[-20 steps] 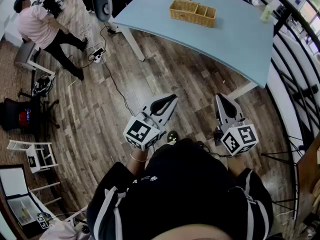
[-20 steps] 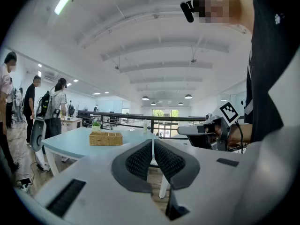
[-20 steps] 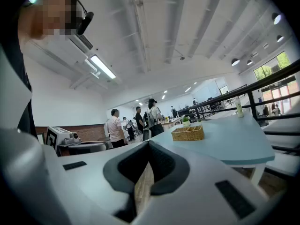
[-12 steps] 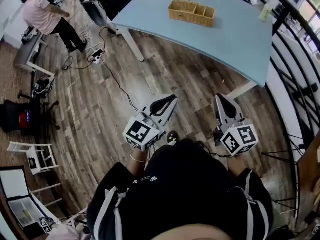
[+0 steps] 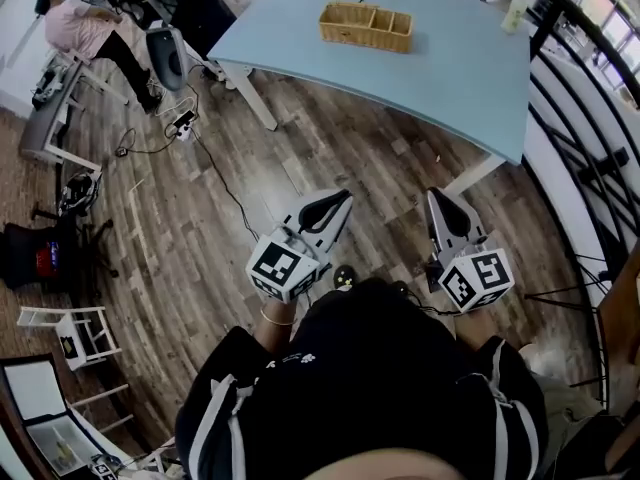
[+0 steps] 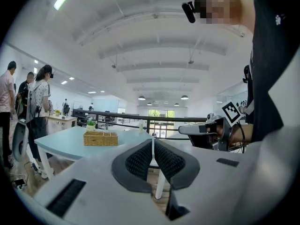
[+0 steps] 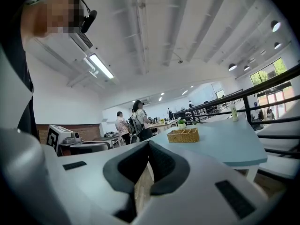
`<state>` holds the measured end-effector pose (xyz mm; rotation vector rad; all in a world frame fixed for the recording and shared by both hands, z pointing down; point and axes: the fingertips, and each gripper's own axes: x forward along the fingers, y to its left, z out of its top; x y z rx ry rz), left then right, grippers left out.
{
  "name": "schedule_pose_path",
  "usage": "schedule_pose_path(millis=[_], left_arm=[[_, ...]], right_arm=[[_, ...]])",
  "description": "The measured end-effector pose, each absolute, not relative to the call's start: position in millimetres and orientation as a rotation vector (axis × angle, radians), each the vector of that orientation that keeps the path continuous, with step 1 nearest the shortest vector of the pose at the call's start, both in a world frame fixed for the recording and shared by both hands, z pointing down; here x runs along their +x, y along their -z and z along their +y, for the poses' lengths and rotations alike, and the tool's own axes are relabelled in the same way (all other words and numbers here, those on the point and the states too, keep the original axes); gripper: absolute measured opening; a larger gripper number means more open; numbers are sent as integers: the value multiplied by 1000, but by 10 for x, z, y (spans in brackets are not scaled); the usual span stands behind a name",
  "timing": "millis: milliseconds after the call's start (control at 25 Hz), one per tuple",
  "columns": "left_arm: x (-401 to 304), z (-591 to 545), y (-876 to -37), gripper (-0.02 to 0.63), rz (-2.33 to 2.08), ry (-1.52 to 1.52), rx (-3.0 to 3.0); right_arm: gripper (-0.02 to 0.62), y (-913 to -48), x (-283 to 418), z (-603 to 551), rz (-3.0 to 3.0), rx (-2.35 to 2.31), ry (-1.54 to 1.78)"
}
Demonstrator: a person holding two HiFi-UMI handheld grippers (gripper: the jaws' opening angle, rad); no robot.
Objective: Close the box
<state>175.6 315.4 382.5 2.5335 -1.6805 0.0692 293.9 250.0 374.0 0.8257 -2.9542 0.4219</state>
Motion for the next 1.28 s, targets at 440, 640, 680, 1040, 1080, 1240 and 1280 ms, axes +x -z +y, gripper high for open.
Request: schedule_pose_path(millis=[440, 640, 680, 1040, 1080, 1240, 1280], left_arm=[[1838, 3010, -3797, 23, -1572, -49, 2612], [1802, 2958, -3806, 25, -1545, -37, 2630], [1792, 2954, -3808, 24, -1540, -35, 2634], [1608, 2896, -3815, 25, -1522, -21, 2650], [1567, 2889, -3808, 23, -1527, -21, 2651], [1429, 2875, -3768, 25, -1541, -18, 2661], [1393, 2876, -3766, 25, -1544, -17, 2661]], right_arm=[[0, -3706, 3070, 2491, -2925, 940, -396], [1, -3717, 3081, 2480, -2906, 989, -392], [0, -3721, 3076, 2482, -2903, 995, -391], [1, -3704, 2890, 2437, -2898, 1015, -372], [1, -3695, 2861, 2425, -2899, 1018, -370], [1, -3677, 2720, 2387, -2906, 1006, -374], [2, -3684, 2677, 2384, -2907, 997, -371]])
